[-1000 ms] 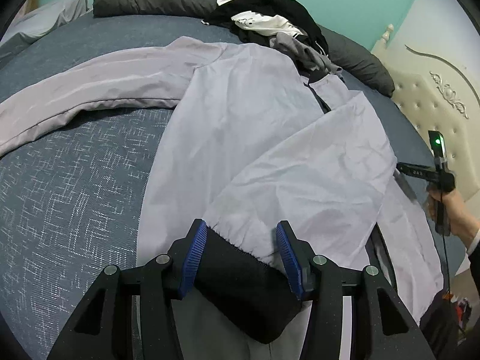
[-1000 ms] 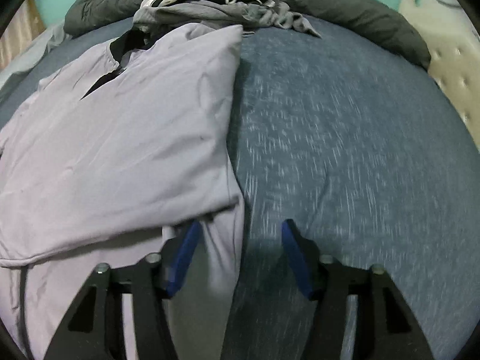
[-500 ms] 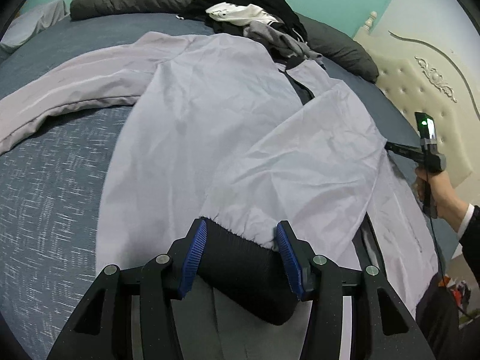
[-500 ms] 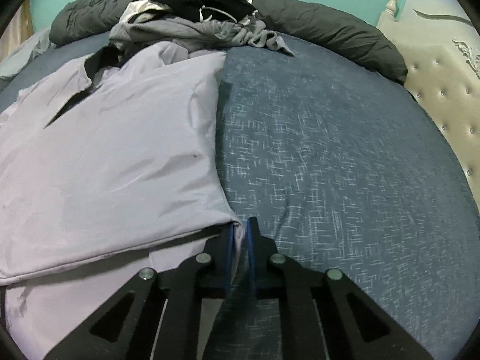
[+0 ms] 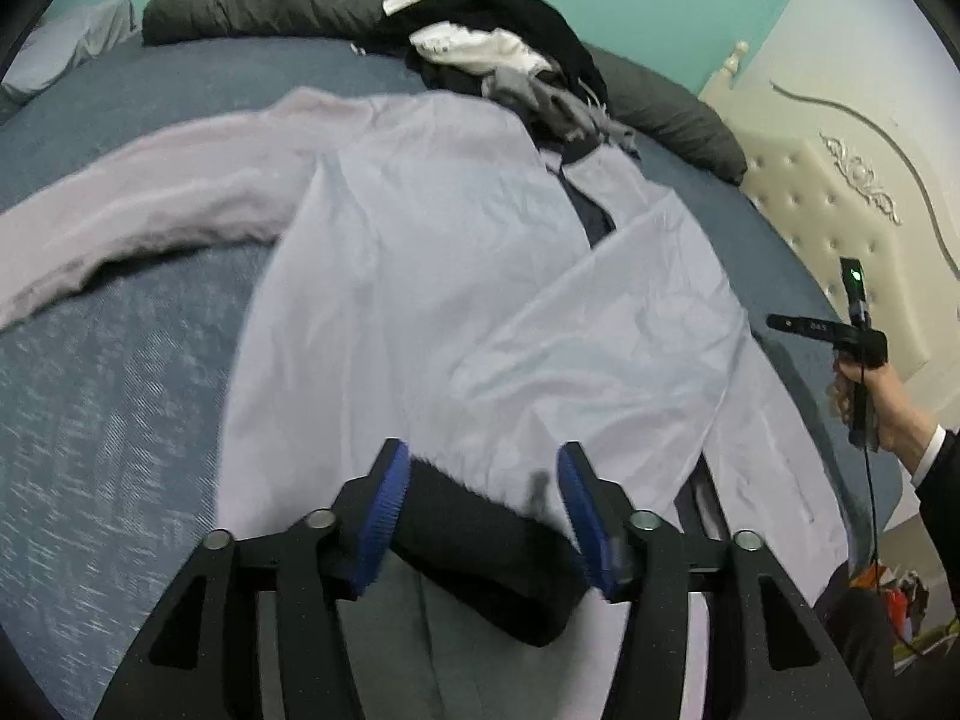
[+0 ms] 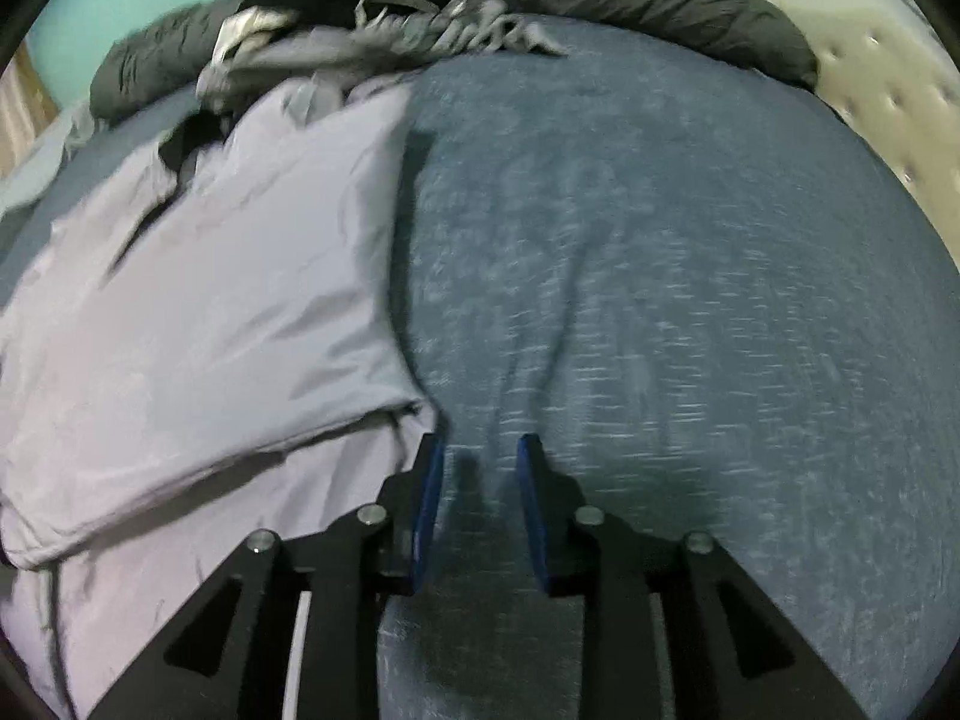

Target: Fold clothes

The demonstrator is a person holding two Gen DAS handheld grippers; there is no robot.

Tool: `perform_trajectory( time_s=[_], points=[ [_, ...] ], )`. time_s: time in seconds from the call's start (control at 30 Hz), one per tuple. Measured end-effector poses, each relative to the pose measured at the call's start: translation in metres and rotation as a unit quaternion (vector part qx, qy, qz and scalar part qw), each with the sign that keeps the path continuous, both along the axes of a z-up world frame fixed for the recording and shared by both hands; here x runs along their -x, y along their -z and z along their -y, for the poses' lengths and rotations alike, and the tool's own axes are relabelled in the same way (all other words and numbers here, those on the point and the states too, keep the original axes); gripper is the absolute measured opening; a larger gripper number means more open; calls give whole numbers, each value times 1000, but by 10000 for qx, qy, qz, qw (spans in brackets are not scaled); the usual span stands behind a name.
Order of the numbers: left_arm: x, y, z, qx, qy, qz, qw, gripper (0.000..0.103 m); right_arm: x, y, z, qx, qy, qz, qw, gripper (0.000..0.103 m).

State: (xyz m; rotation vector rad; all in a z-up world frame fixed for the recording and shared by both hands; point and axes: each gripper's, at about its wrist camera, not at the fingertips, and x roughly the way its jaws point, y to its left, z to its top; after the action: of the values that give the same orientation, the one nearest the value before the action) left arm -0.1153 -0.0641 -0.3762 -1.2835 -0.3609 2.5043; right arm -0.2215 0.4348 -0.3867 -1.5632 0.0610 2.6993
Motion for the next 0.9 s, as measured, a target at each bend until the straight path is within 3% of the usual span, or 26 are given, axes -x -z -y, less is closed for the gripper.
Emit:
perform_trajectory(
  time_s=[0.27, 0.33, 0.4, 0.47, 0.9],
  points=[
    [6, 14, 4, -152, 109, 324, 9993, 63, -5, -30, -5, 581, 198, -356, 9975, 33],
    [6, 19, 4, -206, 181, 429, 9987, 48, -10, -31, 5, 507, 90, -338, 9981, 33],
    [6, 24, 3, -260, 253, 534, 9979, 20, -12, -31, 9, 472, 37, -326, 9983, 33],
    [6, 30, 2, -314, 325, 639, 9969, 7, -12, -31, 9, 499, 44, -332, 9982, 33],
    [-23, 11, 6, -121, 366, 596, 9975, 10, -9, -46, 10, 598, 186, -360, 9974, 34]
  ],
)
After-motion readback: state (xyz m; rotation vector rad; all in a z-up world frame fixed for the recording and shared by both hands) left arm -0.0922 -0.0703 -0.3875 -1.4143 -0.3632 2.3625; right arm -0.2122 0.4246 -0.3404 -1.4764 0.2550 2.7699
